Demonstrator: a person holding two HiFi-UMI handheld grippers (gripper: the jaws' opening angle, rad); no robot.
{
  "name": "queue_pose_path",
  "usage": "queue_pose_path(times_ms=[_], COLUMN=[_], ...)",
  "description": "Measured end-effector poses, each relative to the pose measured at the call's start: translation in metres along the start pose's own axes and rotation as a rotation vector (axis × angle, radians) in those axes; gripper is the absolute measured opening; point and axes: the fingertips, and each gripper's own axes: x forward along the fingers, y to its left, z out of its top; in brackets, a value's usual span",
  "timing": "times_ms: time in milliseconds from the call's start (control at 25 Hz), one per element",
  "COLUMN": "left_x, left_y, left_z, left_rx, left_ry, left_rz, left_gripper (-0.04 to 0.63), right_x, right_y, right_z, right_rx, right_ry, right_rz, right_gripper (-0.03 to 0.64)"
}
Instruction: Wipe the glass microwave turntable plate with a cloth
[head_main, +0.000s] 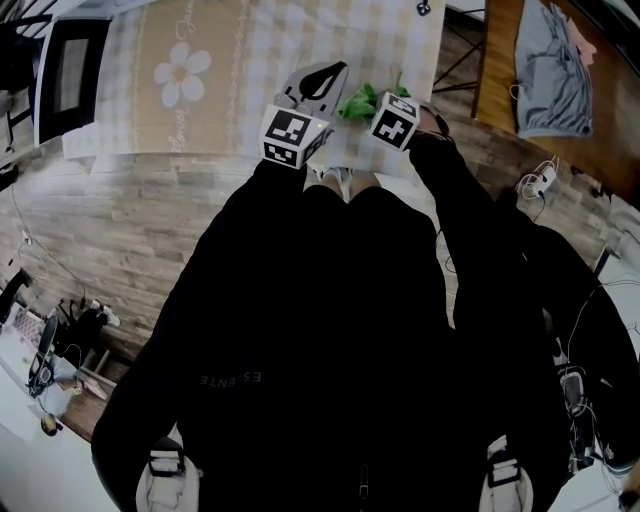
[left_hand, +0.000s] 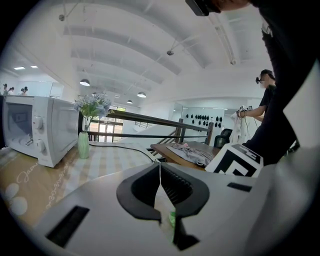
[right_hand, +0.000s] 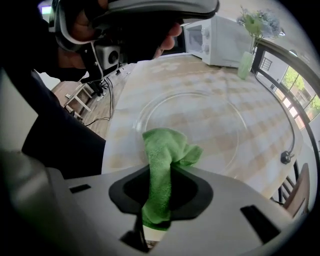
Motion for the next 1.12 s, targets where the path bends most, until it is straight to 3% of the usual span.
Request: queue_pose_path(times_ms=[600,840,1120], left_x=[-0.023,-0.036,-0.063], left_y=[0.005,0.012,0.018], left_z=[0.003,0.016,0.053], left_rx=[0.003,-0.02,0.009], left_ry=[-0.007,-0.02,-0.081], left_rz=[0.004,0.009,0.015], left_gripper=[0.021,0.021,0.021], right_x=[0.009,-0.032,-0.109], right_y=[0.08,0.055,0.03], right_z=[-0.002,0.023,0.058], right_rx=[-0.057,0.076,0.213], right_ry=[0.001,-0.175,-0.477], right_rz=[0.088,0.02,-0.085], right_gripper=[0.095,0.095,0.095])
